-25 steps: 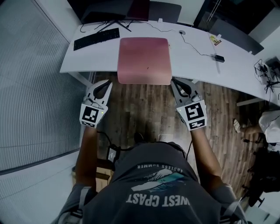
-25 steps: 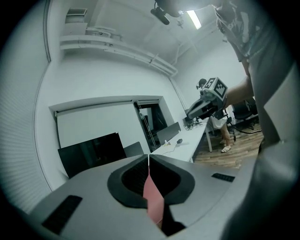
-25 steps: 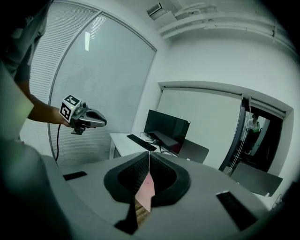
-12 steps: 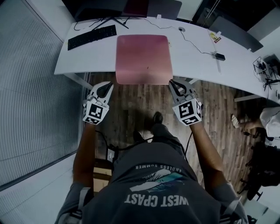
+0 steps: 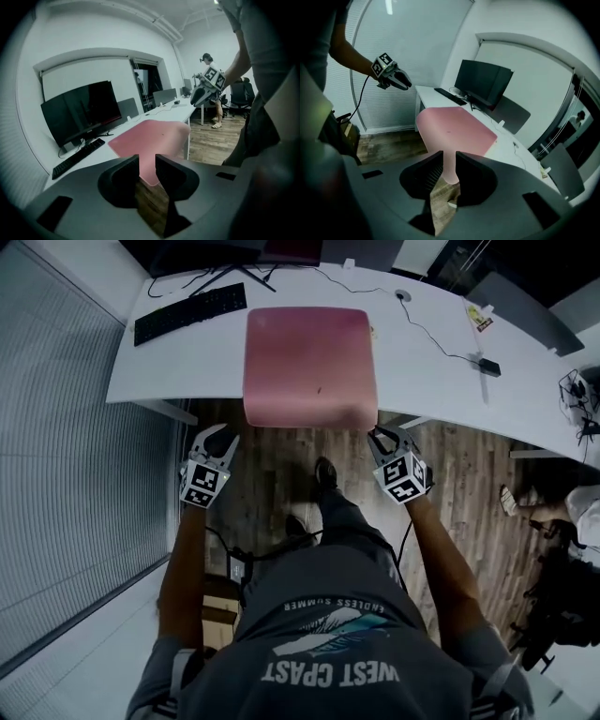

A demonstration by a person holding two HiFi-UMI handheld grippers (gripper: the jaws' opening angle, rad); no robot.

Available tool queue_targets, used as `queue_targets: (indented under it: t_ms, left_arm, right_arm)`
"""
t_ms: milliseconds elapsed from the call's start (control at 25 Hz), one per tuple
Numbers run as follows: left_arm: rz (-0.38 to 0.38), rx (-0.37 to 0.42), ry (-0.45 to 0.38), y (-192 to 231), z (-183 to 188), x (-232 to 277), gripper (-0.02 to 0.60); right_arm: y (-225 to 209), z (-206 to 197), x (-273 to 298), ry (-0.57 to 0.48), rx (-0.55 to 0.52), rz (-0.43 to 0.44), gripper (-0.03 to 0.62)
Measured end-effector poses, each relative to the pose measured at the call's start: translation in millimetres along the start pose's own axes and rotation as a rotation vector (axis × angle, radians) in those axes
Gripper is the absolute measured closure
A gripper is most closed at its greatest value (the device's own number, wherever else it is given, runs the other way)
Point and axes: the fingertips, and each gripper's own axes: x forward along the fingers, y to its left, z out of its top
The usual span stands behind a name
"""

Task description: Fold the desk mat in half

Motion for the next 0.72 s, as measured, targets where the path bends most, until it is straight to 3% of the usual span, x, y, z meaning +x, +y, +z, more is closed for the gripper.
queue_targets:
  t_ms: [240, 400, 560, 680, 720]
  left_arm:
    - [-0.051, -0.109, 0.088, -8, -50, 46, 0.417]
    - [-0.075, -0.138, 0.126, -16, -71, 69, 0.403]
    - [-0.084, -0.148, 0.149, -22, -81, 83, 0.403]
    - [-0.091, -0.15, 0.157, -24, -83, 90, 0.403]
    - [-0.091, -0.151, 0.156, -24, -84, 92, 0.403]
  right_arm:
    - [-10, -60, 57, 0.119, 0.231, 0.086, 0.433]
    - [-15, -91, 88, 0.171, 0.475, 0.148, 0.367]
    - [-12, -114, 112, 0.194, 0.63, 0.199, 0.339]
    - [-8, -120, 122, 0.192, 0.692, 0.228, 0.349]
    - [-9, -120, 122, 0.188, 0.689, 0.228, 0.397]
